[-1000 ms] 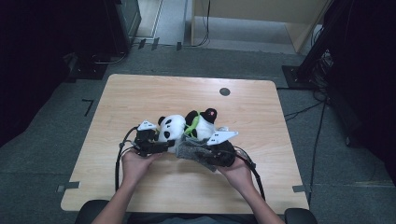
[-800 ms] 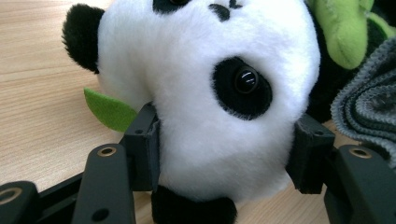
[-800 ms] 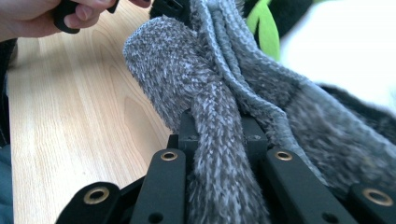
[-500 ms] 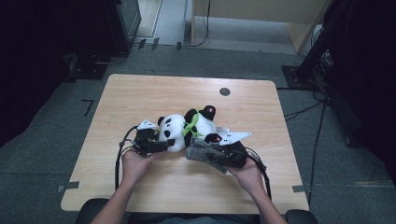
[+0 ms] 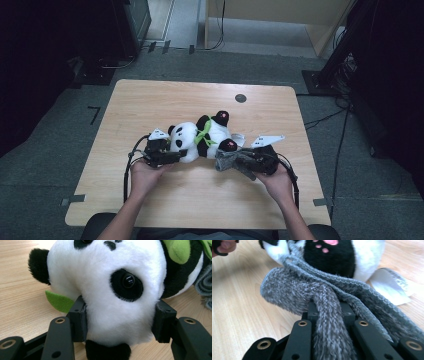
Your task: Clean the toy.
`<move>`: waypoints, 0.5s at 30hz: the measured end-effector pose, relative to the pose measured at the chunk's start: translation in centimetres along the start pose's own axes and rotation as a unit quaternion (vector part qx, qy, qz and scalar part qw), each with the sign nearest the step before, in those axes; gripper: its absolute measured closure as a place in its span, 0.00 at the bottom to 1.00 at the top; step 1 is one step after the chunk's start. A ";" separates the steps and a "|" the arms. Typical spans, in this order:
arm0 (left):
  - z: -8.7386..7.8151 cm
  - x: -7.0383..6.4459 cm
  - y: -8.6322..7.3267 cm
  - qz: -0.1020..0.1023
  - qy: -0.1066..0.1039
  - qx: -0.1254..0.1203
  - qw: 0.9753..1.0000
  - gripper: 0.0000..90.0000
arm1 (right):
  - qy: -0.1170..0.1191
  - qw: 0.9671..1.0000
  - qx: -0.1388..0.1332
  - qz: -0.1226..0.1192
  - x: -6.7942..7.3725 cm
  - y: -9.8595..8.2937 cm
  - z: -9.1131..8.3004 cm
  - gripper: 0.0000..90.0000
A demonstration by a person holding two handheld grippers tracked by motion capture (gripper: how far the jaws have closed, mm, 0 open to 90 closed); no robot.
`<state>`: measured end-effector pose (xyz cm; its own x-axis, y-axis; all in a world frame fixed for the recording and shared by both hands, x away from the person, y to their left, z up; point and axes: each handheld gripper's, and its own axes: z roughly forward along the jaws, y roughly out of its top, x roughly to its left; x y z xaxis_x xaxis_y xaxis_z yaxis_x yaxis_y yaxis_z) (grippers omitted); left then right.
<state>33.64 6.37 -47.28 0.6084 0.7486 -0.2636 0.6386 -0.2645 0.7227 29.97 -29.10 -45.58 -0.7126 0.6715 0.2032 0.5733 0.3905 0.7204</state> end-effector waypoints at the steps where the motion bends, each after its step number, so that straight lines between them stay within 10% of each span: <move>1: 0.0 0.0 0.0 0.001 0.000 0.000 1.000 0.47 | -0.004 1.000 -0.002 0.003 -0.3 0.0 -0.2 0.86; 15: -0.1 -0.1 -0.1 0.010 0.000 -0.001 1.000 0.47 | -0.043 0.998 -0.019 0.043 -3.2 -0.4 -1.6 0.86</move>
<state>33.51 6.40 -47.31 0.6206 0.7433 -0.2497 0.6262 -0.2781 0.7284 31.41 -32.42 -45.44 -0.6232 0.7535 0.2094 0.6139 0.3053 0.7280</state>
